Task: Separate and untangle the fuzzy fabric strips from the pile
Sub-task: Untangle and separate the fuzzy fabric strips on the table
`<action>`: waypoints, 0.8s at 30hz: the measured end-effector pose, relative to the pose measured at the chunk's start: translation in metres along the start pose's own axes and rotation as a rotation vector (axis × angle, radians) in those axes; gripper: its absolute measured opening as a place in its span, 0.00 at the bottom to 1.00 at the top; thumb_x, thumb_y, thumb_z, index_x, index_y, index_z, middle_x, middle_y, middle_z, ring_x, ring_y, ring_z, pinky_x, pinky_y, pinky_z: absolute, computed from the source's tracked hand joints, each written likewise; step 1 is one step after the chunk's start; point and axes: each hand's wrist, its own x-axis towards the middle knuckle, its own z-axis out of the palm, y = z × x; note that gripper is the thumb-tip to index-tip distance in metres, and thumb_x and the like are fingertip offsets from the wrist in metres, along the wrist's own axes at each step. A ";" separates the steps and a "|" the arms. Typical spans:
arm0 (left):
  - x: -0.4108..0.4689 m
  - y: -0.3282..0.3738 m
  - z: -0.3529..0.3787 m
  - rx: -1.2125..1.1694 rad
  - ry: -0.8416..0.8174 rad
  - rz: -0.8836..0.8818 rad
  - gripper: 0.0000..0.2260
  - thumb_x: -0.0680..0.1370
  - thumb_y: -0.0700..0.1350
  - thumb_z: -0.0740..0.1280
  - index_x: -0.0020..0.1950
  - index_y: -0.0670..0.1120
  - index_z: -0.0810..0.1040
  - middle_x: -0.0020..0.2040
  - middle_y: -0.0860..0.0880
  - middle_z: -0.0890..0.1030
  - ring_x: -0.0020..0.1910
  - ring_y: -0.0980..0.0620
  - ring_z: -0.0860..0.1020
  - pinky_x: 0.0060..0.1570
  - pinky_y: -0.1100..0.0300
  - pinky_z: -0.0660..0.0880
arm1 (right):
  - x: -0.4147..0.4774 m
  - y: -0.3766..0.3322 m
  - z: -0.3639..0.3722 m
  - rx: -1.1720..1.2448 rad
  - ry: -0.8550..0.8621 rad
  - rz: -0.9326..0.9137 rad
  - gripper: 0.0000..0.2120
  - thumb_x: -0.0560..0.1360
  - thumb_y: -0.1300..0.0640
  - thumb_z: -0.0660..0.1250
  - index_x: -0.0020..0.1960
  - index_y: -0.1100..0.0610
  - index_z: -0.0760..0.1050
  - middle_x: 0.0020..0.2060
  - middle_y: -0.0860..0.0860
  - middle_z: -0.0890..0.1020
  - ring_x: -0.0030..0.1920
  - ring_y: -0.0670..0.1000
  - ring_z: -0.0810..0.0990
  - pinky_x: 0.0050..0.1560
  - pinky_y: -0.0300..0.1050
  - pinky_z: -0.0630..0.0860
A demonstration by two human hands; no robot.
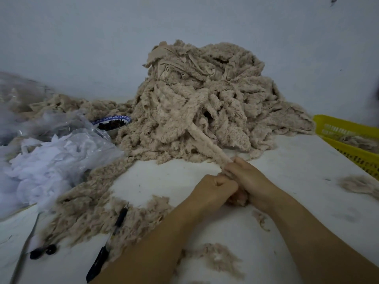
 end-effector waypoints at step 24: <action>0.006 0.001 0.010 0.224 0.095 0.055 0.15 0.84 0.51 0.56 0.40 0.54 0.76 0.31 0.60 0.80 0.30 0.65 0.76 0.37 0.65 0.72 | -0.004 0.002 -0.004 -0.088 -0.083 -0.090 0.20 0.77 0.36 0.60 0.40 0.47 0.84 0.27 0.53 0.79 0.25 0.48 0.75 0.25 0.38 0.70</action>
